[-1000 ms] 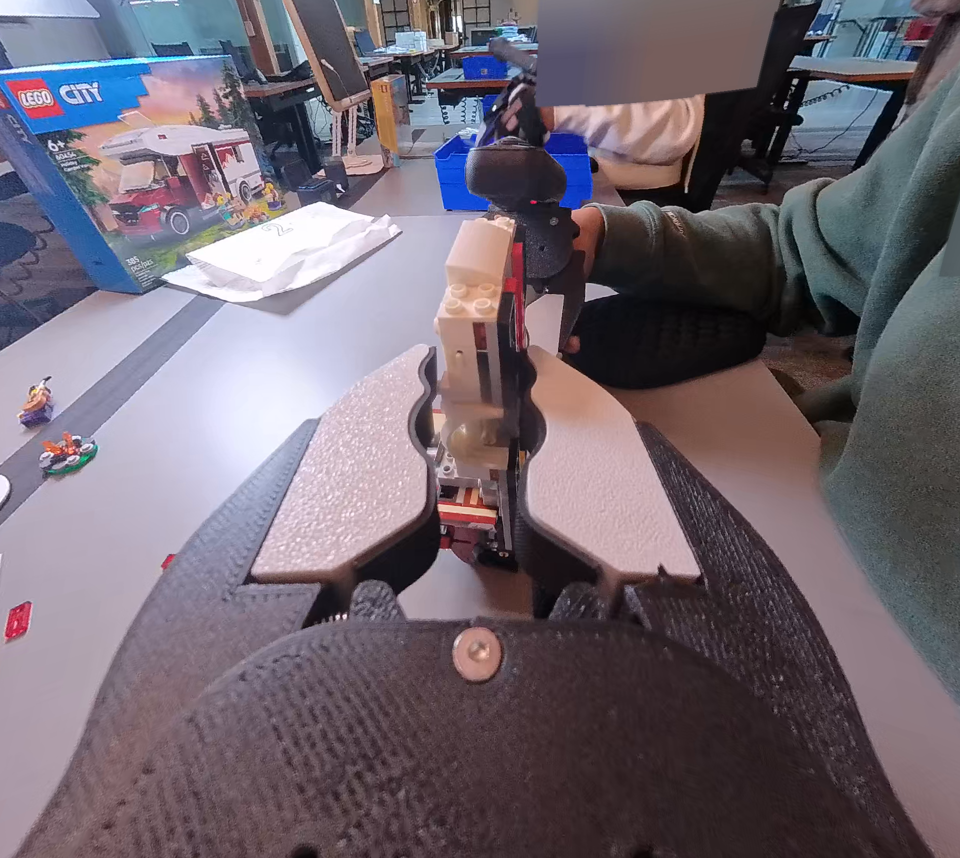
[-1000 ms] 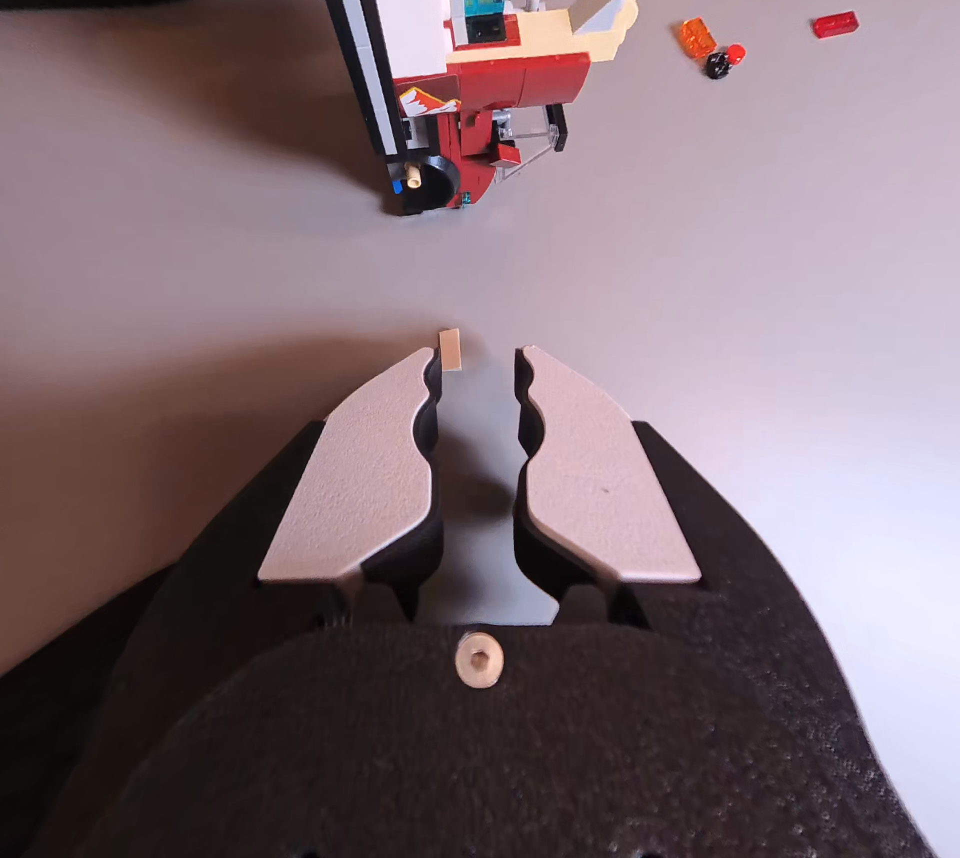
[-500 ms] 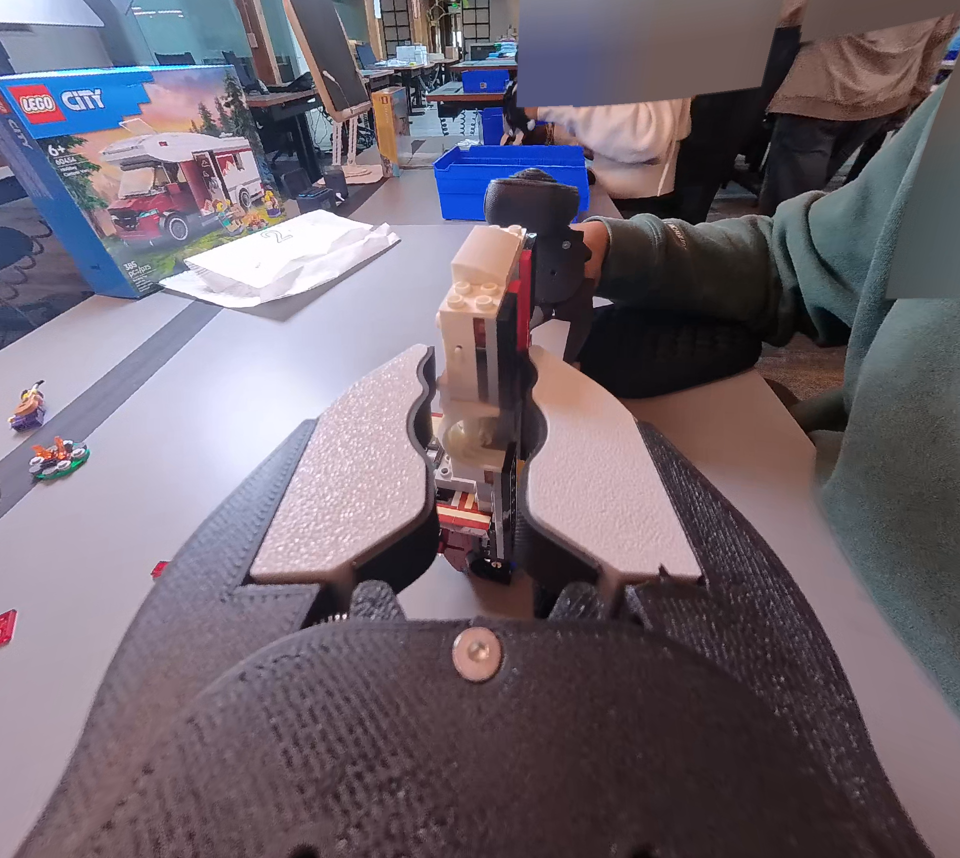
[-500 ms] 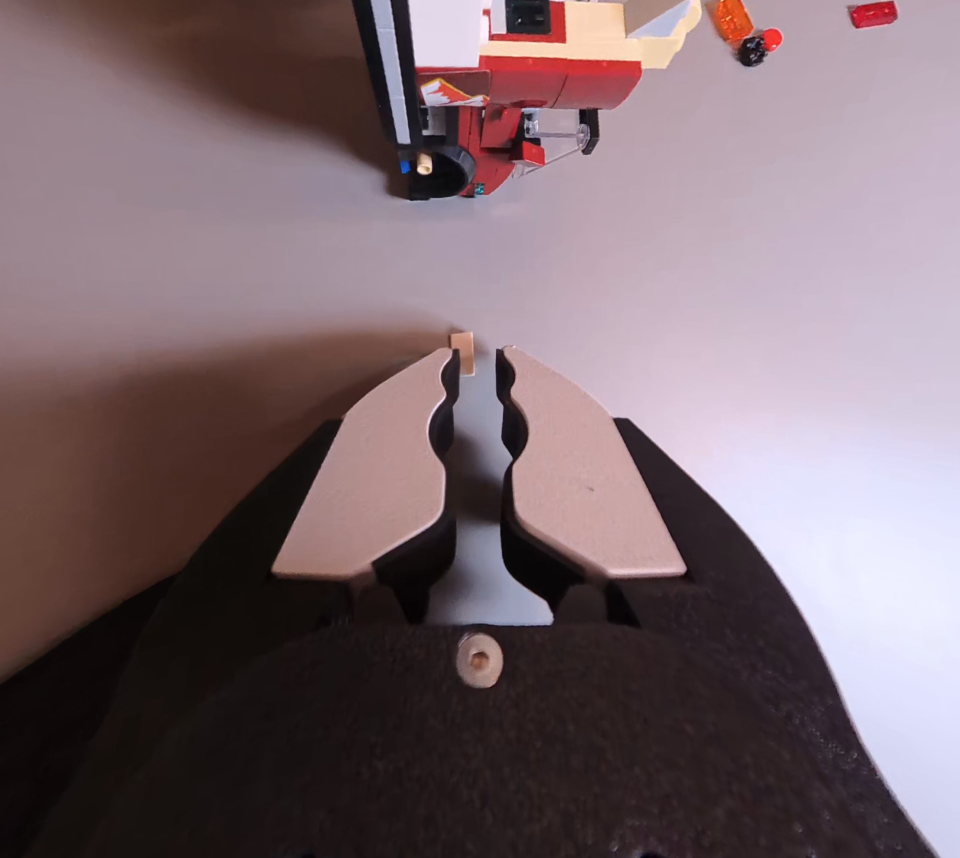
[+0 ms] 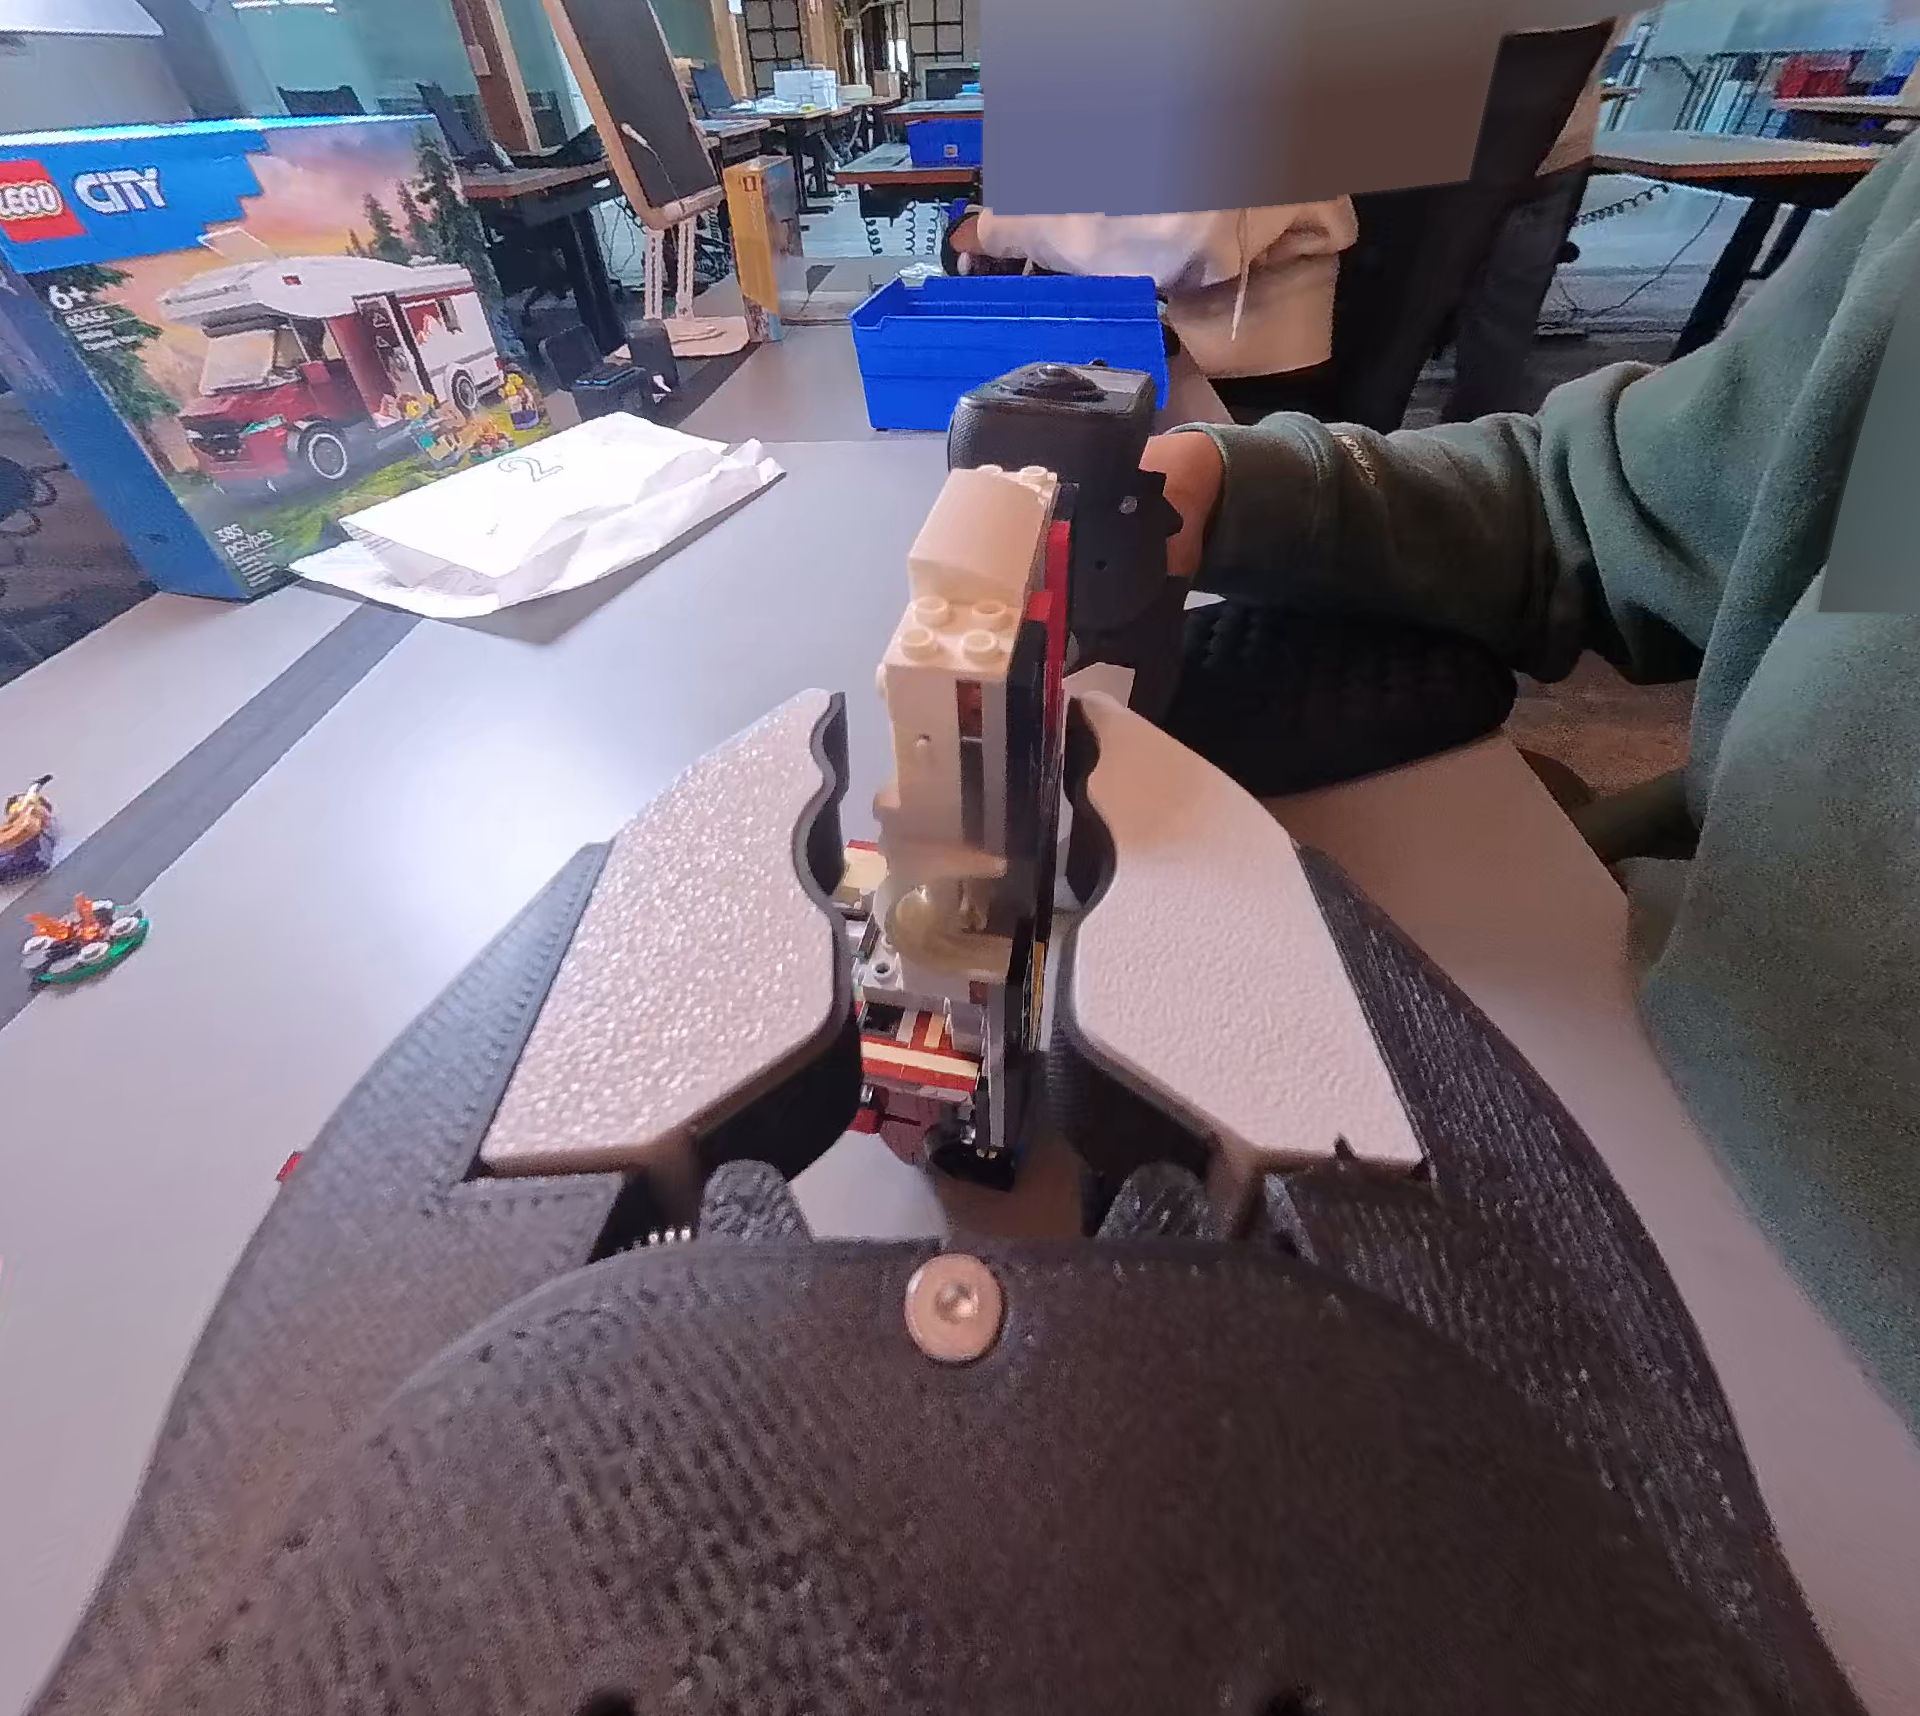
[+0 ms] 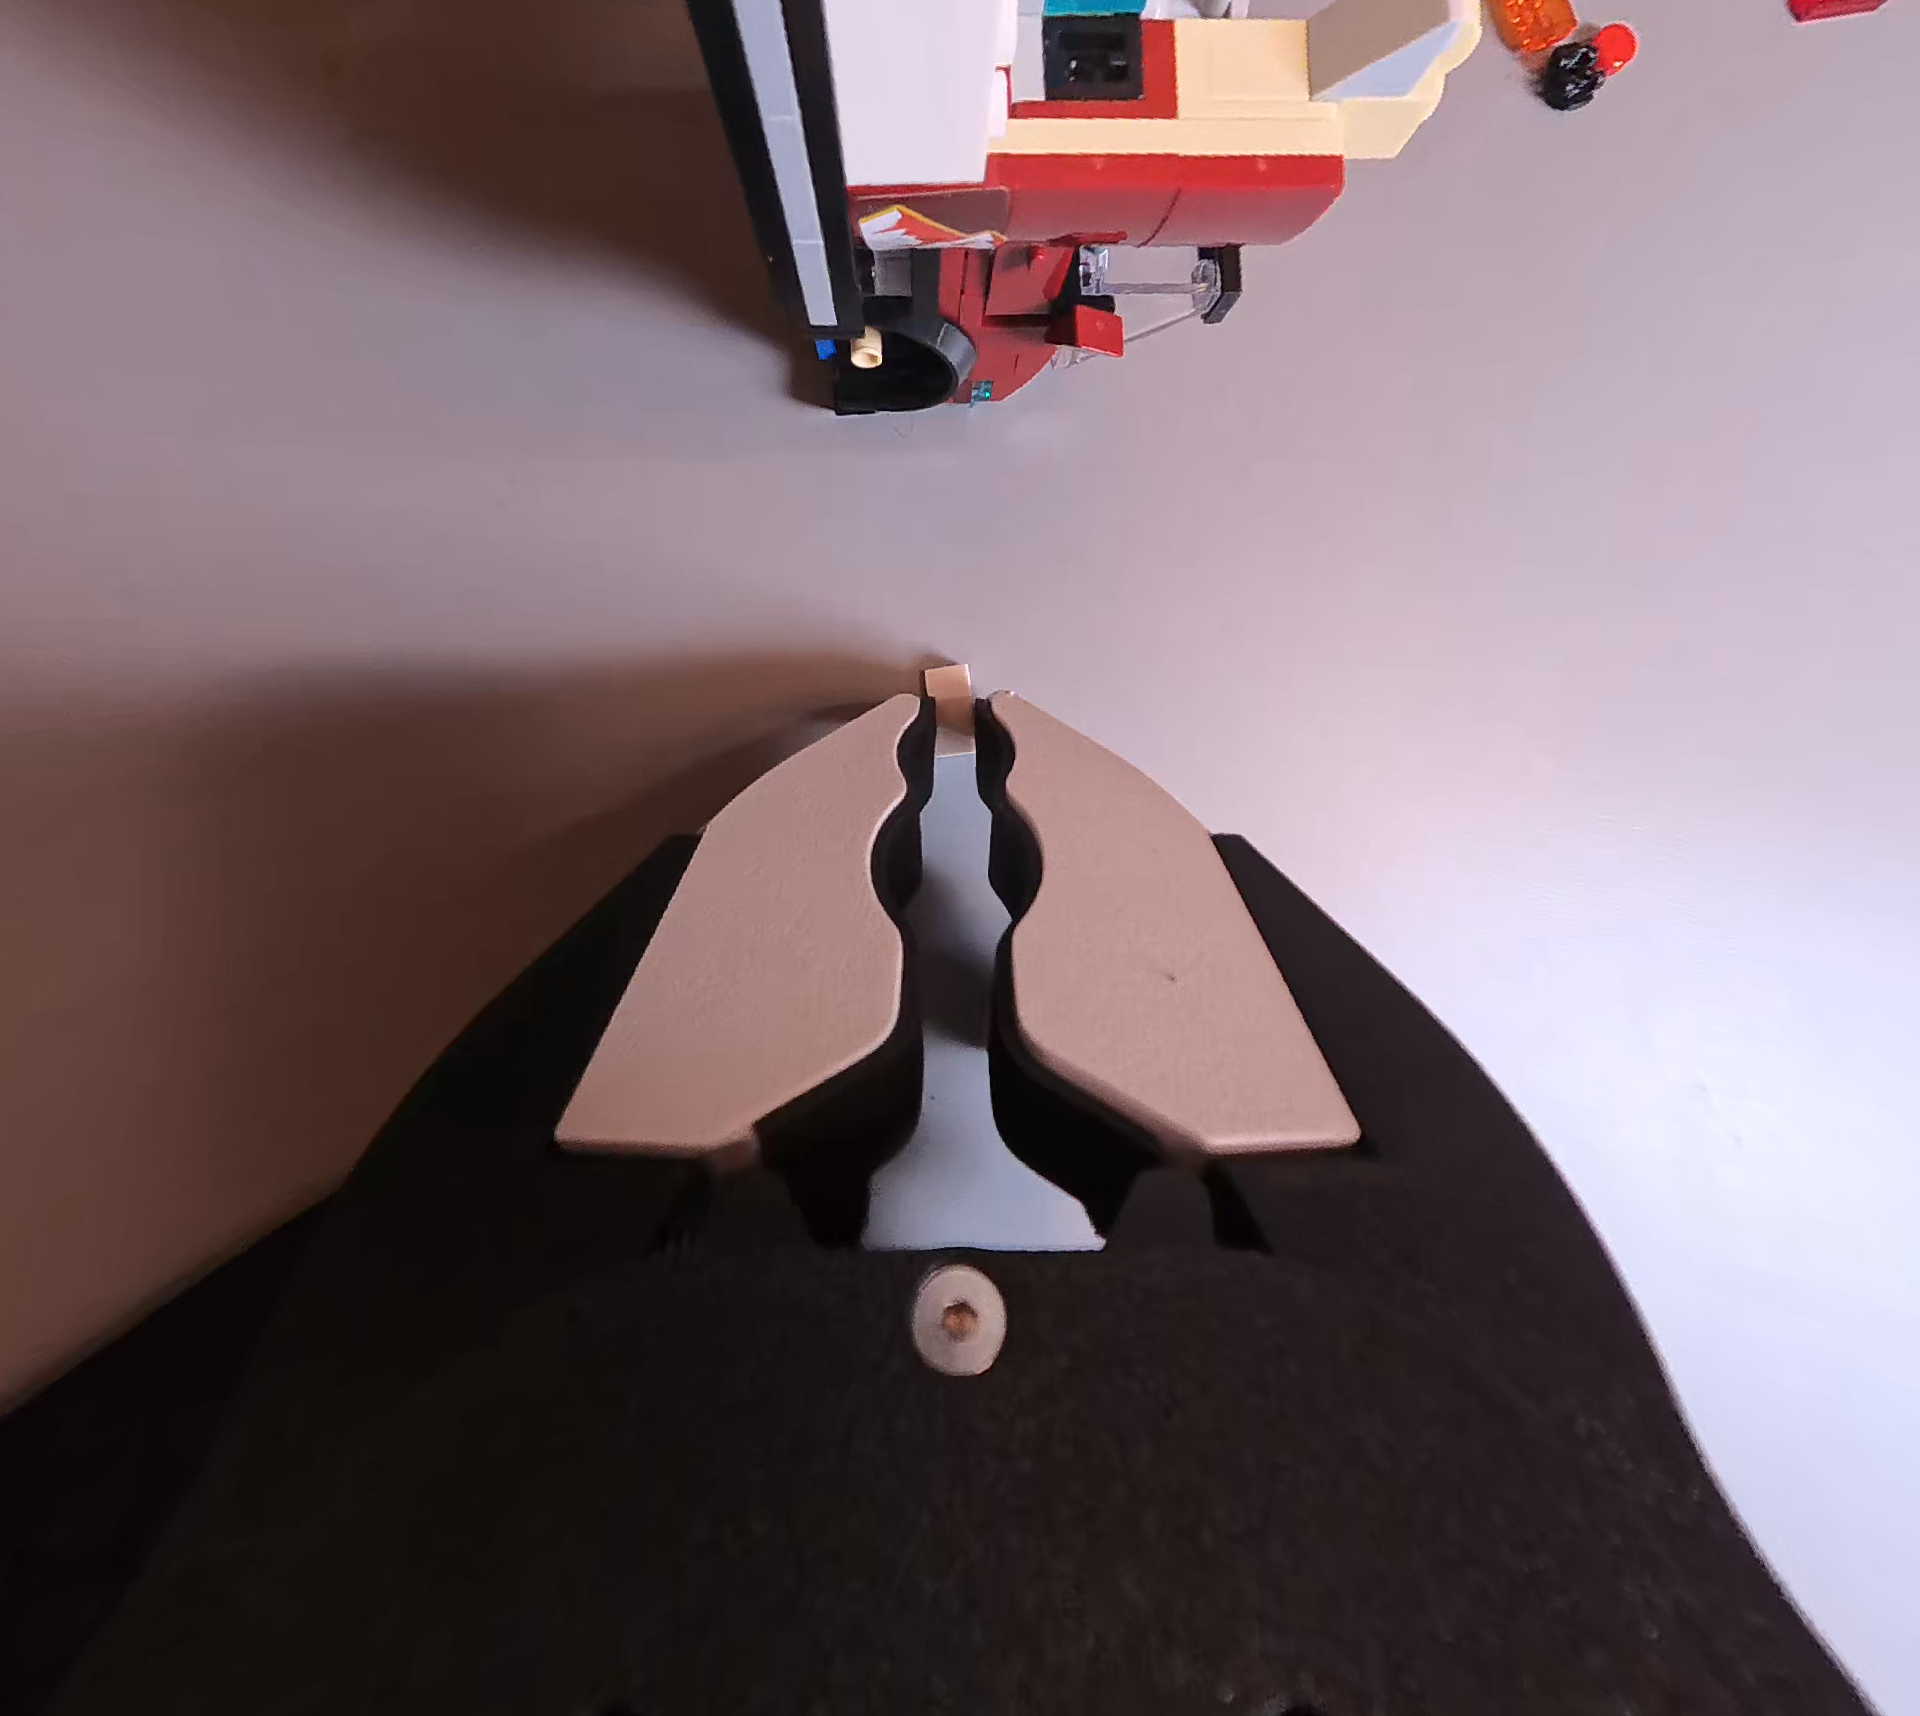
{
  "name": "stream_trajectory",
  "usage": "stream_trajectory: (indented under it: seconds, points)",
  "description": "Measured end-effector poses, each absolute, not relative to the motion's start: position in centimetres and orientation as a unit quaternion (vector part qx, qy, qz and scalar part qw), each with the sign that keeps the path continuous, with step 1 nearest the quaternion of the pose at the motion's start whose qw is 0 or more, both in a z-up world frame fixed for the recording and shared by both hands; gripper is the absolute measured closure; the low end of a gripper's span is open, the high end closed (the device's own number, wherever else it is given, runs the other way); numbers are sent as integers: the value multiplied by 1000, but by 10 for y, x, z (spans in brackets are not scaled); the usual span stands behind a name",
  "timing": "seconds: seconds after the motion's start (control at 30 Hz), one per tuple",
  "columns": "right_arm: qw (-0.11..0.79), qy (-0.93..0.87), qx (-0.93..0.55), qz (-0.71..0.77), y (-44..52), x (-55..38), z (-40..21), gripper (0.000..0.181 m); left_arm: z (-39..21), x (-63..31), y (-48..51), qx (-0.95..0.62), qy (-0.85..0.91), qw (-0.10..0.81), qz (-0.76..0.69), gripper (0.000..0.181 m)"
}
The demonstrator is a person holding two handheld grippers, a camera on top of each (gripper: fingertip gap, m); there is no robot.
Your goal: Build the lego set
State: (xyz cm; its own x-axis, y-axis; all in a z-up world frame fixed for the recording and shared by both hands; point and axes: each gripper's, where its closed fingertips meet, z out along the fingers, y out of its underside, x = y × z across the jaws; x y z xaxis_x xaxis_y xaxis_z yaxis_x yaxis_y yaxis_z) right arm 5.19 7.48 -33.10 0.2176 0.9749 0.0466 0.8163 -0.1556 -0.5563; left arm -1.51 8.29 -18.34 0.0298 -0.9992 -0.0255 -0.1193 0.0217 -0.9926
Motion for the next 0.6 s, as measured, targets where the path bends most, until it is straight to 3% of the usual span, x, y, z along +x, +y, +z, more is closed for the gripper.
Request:
stream_trajectory:
  seconds: [0.23, 0.4, 0.6]
  points:
    - [251, -609, -735, 159, 75, 49, -329, 177, -181, 4, 78, -520, 550, 473, -451, 132]
    - [254, -606, -735, 165, 74, 50, -329, 177, -178, 10, 76, -508, 561, 472, -451, 151]
    - [259, -598, -736, 179, 74, 54, -325, 178, -177, 9, 77, -511, 556, 472, -456, 154]
